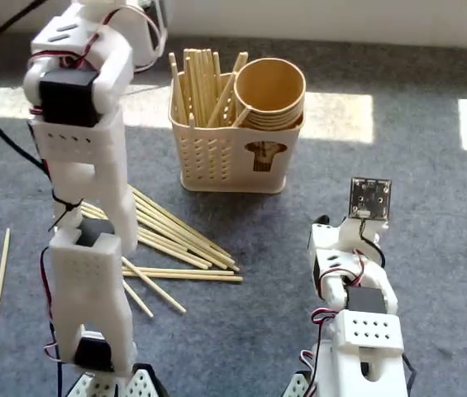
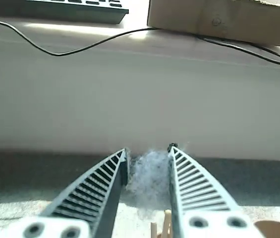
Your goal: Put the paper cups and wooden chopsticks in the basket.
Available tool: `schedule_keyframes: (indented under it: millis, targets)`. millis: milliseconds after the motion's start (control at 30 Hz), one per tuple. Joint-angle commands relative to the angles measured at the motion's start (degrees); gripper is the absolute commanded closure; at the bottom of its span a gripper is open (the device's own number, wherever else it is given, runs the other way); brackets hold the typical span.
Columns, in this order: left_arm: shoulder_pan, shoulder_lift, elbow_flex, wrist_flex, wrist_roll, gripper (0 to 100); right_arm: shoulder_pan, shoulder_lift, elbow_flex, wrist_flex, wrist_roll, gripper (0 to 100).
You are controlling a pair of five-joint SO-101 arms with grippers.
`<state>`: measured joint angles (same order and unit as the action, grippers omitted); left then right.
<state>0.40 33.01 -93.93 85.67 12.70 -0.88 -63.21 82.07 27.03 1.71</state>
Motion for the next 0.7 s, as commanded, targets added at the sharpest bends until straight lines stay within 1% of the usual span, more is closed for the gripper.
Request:
schedule_keyframes:
  millis: [0, 133, 200, 333, 400, 467, 567, 667]
  targets:
    - [-4.6, -4.8, -1.4, 5.5, -2.6, 86, -0.3, -0.9, -0.2, -1.4, 0.7, 86.5]
    - [-9.4, -5.1, -1.4, 13.9, -9.1, 86, -0.3, -0.9, -0.1, -1.4, 0.7, 86.5]
    - [-12.6, -4.8, -1.2, 16.0, -11.3, 86, -0.3, -0.9, -0.1, -1.4, 0.7, 86.5]
    - [-21.2, -4.7, -0.6, 16.0, -12.0, 86, -0.3, -0.9, -0.1, -1.4, 0.7, 86.5]
    - [-24.2, -5.1, 3.0, 16.0, -12.1, 86, -0.3, -0.9, -0.1, -1.4, 0.7, 86.5]
    - [-26.4, -5.2, 6.8, 16.0, -12.5, 86, -0.3, -0.9, -0.1, -1.4, 0.7, 86.5]
    - [-28.4, -6.7, 12.8, 16.0, -17.9, 86, -0.3, -0.9, -0.1, -1.4, 0.7, 86.5]
    - [-30.4, -10.5, 20.5, 16.0, -20.3, 86, -0.3, -0.9, -0.1, -1.4, 0.7, 86.5]
